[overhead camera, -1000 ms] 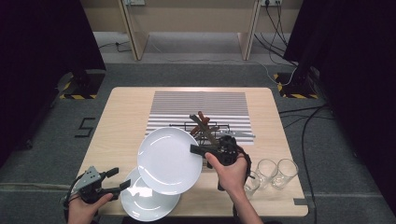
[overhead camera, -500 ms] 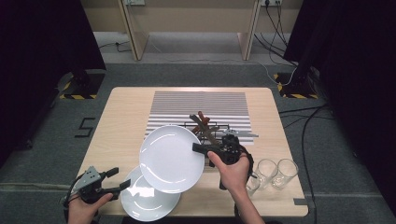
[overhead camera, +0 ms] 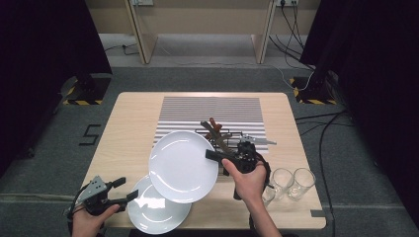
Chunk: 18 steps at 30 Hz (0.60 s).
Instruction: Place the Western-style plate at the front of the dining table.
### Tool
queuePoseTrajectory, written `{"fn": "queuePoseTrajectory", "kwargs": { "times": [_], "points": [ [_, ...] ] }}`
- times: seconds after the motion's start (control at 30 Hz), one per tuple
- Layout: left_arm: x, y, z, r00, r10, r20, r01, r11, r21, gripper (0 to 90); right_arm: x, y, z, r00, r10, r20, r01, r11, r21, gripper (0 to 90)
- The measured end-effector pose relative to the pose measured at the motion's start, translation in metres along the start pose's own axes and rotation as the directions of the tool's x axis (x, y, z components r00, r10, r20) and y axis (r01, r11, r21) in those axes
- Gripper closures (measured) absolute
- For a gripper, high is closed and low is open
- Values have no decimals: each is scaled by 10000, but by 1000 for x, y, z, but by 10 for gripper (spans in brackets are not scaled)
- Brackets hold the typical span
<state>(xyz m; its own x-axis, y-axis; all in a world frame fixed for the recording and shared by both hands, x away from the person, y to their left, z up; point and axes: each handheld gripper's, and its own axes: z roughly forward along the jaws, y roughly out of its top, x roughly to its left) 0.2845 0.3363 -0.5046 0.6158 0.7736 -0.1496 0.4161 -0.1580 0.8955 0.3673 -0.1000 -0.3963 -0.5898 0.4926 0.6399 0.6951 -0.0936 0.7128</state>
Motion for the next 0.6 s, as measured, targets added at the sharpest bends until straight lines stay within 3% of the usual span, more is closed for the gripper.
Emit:
{"fn": "queuePoseTrajectory", "kwargs": {
  "times": [0.6],
  "points": [
    [0,0,0,10000,31,-21,-31,10000,17,239,-2,3,-7,10000,69,-49,-70,9996,-274,867]
  ]
}}
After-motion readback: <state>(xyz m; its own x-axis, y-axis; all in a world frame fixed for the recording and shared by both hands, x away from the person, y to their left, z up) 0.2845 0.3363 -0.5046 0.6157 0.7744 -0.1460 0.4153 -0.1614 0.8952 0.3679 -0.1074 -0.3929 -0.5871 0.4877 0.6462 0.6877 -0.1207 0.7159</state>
